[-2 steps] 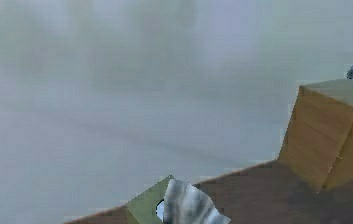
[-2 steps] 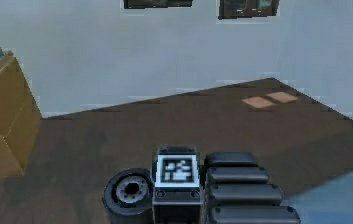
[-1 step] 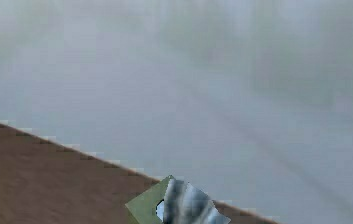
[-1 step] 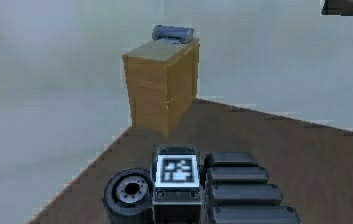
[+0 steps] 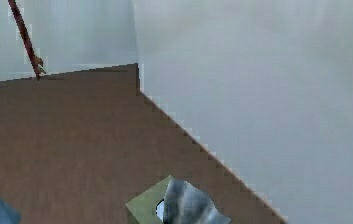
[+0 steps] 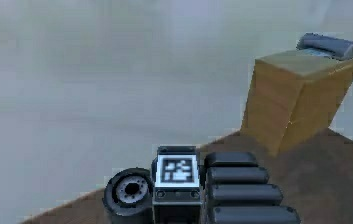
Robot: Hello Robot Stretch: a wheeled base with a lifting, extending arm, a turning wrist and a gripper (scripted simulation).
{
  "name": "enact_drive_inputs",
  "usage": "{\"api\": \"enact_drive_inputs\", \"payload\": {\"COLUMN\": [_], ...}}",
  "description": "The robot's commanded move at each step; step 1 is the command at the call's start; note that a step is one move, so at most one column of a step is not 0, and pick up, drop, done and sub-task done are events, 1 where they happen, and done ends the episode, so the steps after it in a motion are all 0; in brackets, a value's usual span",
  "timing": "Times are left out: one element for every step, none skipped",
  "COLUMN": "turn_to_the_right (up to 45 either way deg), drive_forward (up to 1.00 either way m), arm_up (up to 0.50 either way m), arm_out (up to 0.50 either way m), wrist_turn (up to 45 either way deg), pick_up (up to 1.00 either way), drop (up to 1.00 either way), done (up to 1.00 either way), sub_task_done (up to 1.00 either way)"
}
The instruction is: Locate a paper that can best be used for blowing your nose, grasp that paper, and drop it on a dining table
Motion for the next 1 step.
{"api": "enact_drive_inputs", "payload": {"turn_to_the_right": [0.0], "drive_forward": [0.85], "arm_up": [0.0], "arm_out": [0.0], "wrist_turn": [0.0], "pick_up": [0.0], "drop": [0.0], "done": [0.0], "sub_task_done": [0.0]}}
